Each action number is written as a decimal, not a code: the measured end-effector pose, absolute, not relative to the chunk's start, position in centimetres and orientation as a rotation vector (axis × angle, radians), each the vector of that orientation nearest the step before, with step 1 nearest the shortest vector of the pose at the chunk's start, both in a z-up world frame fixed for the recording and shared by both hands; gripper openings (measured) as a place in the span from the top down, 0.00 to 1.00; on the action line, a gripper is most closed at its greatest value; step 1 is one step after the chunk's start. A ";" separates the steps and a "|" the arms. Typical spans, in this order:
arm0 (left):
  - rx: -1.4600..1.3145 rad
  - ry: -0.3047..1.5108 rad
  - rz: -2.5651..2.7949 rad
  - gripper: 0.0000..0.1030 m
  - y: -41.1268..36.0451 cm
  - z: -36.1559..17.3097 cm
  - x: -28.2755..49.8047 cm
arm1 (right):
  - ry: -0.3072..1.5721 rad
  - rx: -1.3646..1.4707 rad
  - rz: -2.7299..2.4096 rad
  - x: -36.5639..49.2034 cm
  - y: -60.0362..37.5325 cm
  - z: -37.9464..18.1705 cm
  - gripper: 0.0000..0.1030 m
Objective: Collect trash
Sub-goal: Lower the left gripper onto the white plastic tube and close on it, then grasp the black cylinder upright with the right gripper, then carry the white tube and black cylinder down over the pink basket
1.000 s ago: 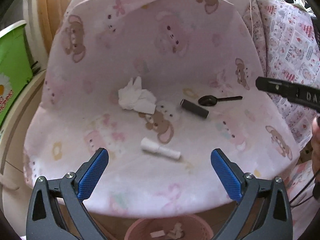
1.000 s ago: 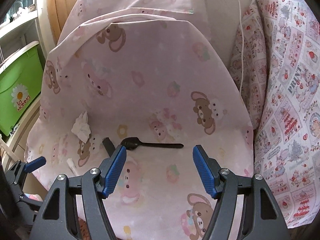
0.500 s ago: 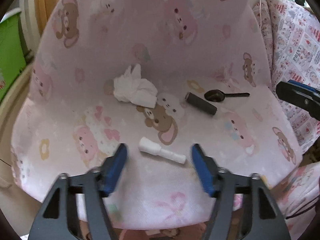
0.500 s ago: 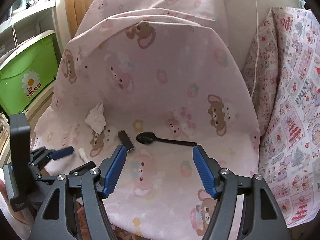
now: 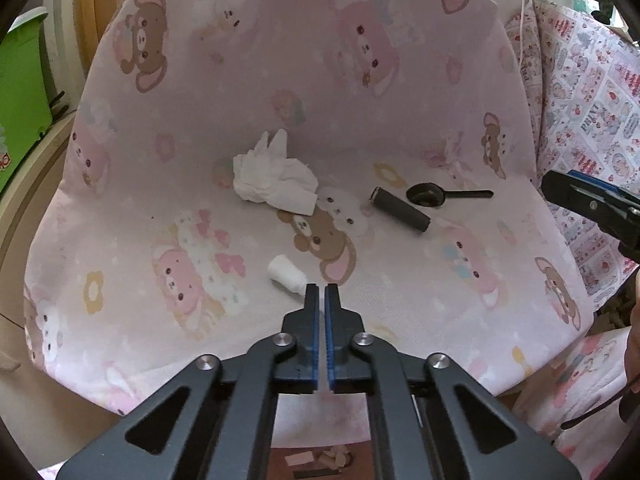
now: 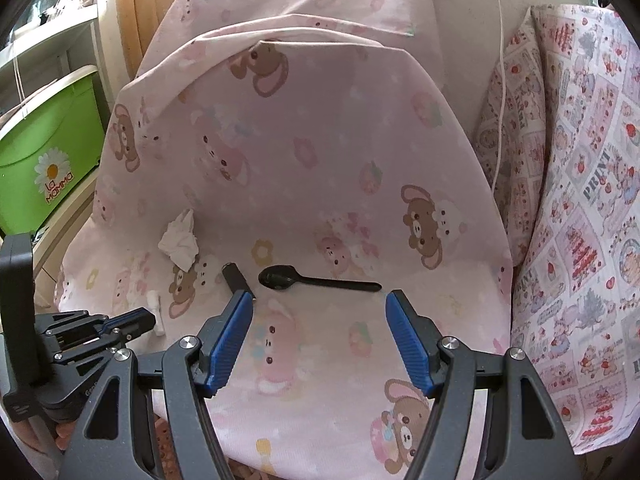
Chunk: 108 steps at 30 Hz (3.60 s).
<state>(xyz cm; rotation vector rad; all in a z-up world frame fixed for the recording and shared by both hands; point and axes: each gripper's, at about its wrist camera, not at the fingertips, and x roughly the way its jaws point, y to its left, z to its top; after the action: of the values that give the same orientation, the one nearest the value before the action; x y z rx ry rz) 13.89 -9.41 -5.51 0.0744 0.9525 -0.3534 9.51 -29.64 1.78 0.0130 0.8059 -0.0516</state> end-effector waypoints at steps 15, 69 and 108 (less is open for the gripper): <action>-0.017 0.951 -0.172 0.50 -9.6 -6.7 15.4 | 0.824 -0.016 -0.048 10.2 -28.3 1.1 0.31; -0.059 0.844 -0.106 0.87 -2.4 -2.7 11.6 | 0.923 -0.065 0.242 16.8 -23.1 -4.3 0.88; -0.163 1.171 -0.209 0.88 0.6 -5.8 4.5 | 0.942 -0.005 0.405 -1.3 -15.4 -1.8 0.87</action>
<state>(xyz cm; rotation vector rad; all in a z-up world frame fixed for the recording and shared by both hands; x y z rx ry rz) 4.53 0.59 -5.84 -0.1631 1.1714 -0.2092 -1.30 -15.36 -1.77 -0.0053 0.9417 0.4052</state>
